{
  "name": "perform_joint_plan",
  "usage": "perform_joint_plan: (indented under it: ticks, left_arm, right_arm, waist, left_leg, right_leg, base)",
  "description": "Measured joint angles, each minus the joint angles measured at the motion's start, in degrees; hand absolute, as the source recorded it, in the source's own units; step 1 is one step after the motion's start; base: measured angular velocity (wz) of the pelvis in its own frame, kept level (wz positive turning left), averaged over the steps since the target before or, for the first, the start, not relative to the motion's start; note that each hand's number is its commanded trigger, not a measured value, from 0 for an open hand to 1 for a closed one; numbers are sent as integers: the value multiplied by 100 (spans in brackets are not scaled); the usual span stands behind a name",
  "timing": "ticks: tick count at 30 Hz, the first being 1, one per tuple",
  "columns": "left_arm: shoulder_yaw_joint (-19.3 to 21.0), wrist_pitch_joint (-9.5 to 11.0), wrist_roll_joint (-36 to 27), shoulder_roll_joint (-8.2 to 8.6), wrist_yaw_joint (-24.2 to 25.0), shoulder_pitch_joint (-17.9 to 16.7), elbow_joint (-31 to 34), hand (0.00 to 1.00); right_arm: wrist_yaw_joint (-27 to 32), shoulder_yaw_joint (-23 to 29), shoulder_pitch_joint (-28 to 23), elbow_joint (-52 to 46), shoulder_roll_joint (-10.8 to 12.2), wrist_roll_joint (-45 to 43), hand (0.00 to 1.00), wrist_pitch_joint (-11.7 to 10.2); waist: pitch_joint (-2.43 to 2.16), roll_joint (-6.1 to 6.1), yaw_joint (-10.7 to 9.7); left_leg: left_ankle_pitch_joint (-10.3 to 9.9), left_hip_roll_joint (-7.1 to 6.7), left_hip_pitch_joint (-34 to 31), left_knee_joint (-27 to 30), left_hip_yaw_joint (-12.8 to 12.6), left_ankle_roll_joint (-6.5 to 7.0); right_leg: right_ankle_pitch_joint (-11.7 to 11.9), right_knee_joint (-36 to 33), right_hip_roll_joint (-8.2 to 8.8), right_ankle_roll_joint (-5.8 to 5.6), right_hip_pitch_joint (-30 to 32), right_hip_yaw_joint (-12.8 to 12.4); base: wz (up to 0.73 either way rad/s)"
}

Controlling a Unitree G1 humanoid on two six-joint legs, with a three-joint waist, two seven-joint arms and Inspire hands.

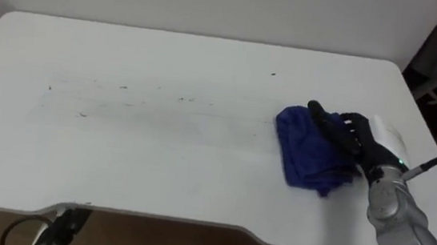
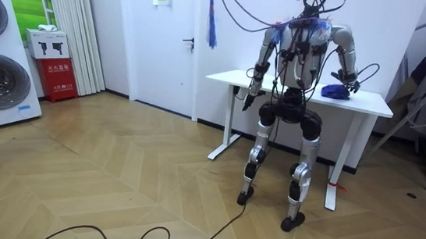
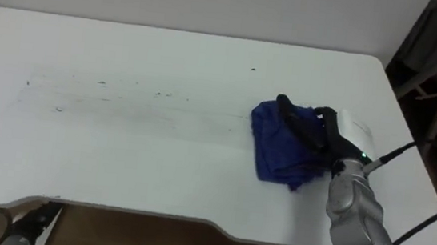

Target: Wipe table

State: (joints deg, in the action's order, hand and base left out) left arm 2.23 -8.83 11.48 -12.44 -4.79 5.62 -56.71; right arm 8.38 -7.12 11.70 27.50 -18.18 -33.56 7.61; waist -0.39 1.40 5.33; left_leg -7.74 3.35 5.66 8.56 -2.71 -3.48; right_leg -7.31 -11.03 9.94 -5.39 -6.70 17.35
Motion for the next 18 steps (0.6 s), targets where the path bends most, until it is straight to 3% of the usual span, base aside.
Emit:
perform_joint_plan:
  ticks: [8, 14, 18]
  left_arm:
    - [9, 1, 20, 9, 191, -67, 161, 0]
    - [401, -9, 51, 7, 197, -89, 256, 0]
    - [516, -48, 115, -38, 197, -371, 652, 0]
  right_arm:
    - [-57, 216, -12, -182, 0, -55, 0, -3]
    - [23, 910, -82, -346, -45, 35, 0, -4]
    - [278, 1439, -364, -531, -214, 222, 0, -4]
  waist:
    - [3, 5, -66]
    - [9, 55, -176]
    - [6, 123, -329]
  left_leg:
    - [-3, 0, 7, -9, -19, 2]
    - [-6, 2, -77, -35, -32, 2]
    - [-13, 0, -116, -35, -39, 5]
  right_leg:
    - [-5, 18, 1, -8, 15, -9]
    - [-12, 18, 2, -17, 122, -17]
    - [-14, 24, 2, -20, 163, -32]
  base:
    - [0]
    - [-1]
    - [-1]
